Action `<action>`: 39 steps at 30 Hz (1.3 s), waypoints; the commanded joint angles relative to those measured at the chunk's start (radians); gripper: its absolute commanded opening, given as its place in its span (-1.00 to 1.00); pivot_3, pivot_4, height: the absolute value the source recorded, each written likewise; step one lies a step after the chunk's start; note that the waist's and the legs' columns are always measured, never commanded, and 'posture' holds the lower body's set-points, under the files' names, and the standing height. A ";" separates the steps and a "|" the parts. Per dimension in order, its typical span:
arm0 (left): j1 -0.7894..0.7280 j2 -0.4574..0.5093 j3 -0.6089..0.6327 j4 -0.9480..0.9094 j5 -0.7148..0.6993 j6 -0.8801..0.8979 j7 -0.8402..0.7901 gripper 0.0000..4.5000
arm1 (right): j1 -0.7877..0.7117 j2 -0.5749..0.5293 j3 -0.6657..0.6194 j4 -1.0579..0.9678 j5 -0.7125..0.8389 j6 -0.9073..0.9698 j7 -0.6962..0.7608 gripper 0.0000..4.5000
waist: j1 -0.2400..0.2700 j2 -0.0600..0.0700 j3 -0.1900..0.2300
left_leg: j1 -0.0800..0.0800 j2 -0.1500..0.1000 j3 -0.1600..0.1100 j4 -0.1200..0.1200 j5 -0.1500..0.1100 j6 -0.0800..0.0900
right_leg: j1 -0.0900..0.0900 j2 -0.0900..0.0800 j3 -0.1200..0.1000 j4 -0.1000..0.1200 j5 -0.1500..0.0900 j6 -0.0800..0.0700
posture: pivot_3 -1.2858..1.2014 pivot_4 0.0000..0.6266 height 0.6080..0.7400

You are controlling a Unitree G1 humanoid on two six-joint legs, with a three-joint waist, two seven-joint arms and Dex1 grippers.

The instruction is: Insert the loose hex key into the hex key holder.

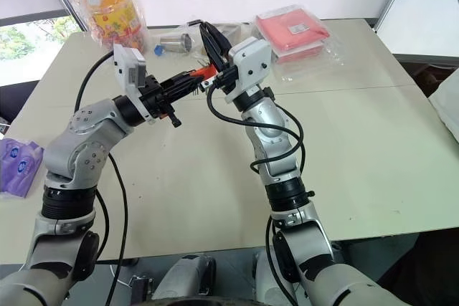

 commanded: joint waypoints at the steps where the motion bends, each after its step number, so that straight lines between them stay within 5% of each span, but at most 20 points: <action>1: -0.014 0.000 0.033 -0.021 -0.016 -0.017 0.001 -1.00 | -0.001 0.002 -0.006 -0.043 0.004 -0.014 -0.006 -0.98 | 0.000 0.000 0.000 | 0.000 0.000 0.000 0.000 0.000 0.000 | 0.000 0.000 0.000 0.000 0.000 0.000 | 0.03 -0.52 1.00; 33: -0.023 -0.013 0.036 -0.027 -0.025 -0.009 0.014 -1.00 | 0.007 0.004 0.000 -0.043 0.002 -0.006 -0.015 -0.98 | 0.000 0.000 0.000 | 0.000 0.000 0.000 0.000 0.000 0.000 | 0.000 0.000 0.000 0.000 0.000 0.000 | 0.03 -0.52 1.00; 39: -0.025 -0.012 0.034 -0.024 -0.028 -0.011 0.017 -1.00 | 0.023 -0.009 -0.003 -0.057 -0.002 0.001 -0.014 0.12 | 0.000 0.000 0.000 | 0.000 0.000 0.000 0.000 0.000 0.000 | 0.000 0.000 0.000 0.000 0.000 0.000 | 0.03 -0.52 1.00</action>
